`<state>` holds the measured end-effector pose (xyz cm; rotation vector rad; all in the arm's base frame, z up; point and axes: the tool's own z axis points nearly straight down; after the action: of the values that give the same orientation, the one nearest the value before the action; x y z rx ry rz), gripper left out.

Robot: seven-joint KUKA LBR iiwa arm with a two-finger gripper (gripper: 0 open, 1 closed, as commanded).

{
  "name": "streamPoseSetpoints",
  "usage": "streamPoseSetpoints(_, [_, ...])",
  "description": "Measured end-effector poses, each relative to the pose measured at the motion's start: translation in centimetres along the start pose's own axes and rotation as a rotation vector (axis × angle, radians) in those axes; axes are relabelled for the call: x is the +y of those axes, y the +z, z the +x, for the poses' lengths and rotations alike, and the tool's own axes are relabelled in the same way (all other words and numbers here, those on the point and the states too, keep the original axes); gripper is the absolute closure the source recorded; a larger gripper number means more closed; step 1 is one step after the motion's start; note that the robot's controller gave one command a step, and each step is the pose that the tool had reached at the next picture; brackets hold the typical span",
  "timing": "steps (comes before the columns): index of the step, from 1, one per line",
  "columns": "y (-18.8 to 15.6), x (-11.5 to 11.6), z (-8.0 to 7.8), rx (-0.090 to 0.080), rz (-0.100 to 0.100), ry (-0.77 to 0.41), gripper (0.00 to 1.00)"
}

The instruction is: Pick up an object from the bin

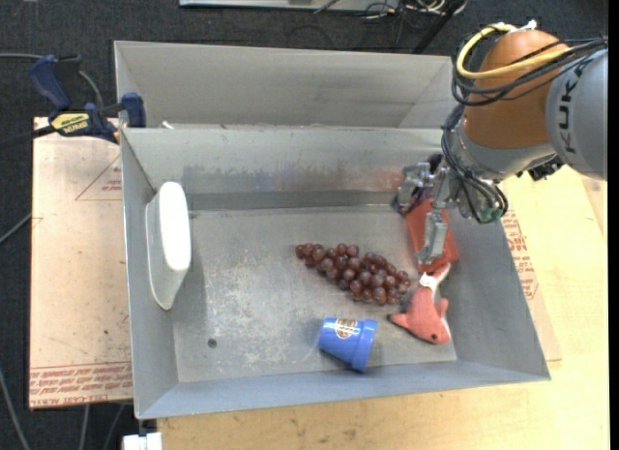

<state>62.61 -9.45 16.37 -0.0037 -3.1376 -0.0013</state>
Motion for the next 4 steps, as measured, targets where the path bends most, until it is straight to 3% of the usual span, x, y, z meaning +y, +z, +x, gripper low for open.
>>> streamPoseSetpoints(1, [-0.5,0.0,-0.1,-0.006,0.001,-0.002,0.0])
streamPoseSetpoints(2, [5.2,4.3,1.0,-0.009,0.0,0.06,0.0])
streamPoseSetpoints(3, [6.5,7.6,2.5,-0.008,-0.001,0.229,0.0])
streamPoseSetpoints(4, [4.6,6.3,1.9,-0.013,-0.001,0.116,0.0])
